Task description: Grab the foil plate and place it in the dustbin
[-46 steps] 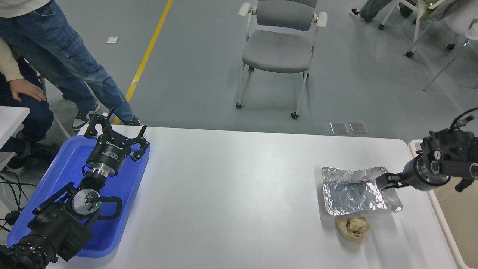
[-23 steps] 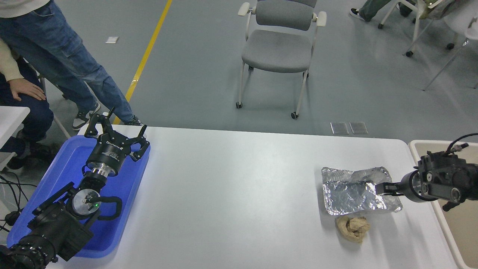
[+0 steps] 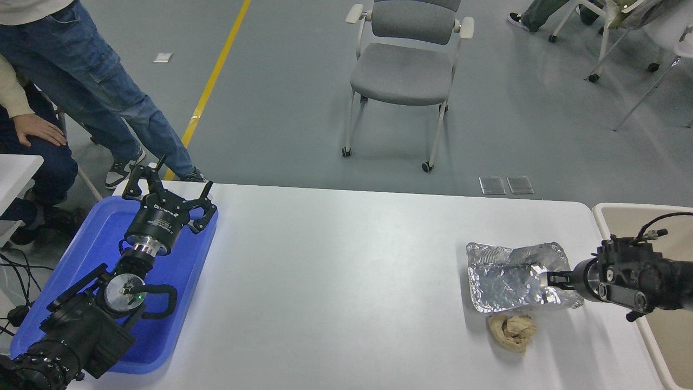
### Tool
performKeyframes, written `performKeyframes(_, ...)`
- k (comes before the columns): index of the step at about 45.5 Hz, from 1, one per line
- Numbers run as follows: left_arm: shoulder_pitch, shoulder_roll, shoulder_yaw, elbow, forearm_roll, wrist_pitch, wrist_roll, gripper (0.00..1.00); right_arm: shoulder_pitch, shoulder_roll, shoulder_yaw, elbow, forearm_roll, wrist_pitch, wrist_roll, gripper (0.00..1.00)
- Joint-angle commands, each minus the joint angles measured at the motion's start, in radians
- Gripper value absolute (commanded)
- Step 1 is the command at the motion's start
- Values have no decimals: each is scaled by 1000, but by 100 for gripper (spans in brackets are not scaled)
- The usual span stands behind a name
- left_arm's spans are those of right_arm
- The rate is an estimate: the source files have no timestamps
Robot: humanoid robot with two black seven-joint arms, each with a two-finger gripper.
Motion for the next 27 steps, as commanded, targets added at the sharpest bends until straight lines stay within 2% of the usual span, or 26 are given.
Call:
performKeyframes(1, 1, 0, 0, 0, 1, 0, 0, 100, -21, 4, 27, 9, 11, 6, 0, 43)
performKeyframes(5, 1, 0, 0, 0, 1, 0, 0, 100, -27, 4, 45, 29, 17, 9, -2, 27)
performKeyframes(8, -1, 0, 0, 0, 1, 0, 0, 100, -28, 3, 58, 50, 17, 12, -2, 12)
performKeyframes(9, 1, 0, 0, 0, -1, 0, 0, 100, -25, 1, 62, 65, 19, 12, -2, 1)
performKeyframes(15, -1, 0, 0, 0, -1, 0, 0, 100, -19, -17, 62, 113, 49, 15, -2, 0)
performKeyframes(27, 1, 0, 0, 0, -1, 0, 0, 100, 60, -129, 59, 248, 69, 44, -2, 0)
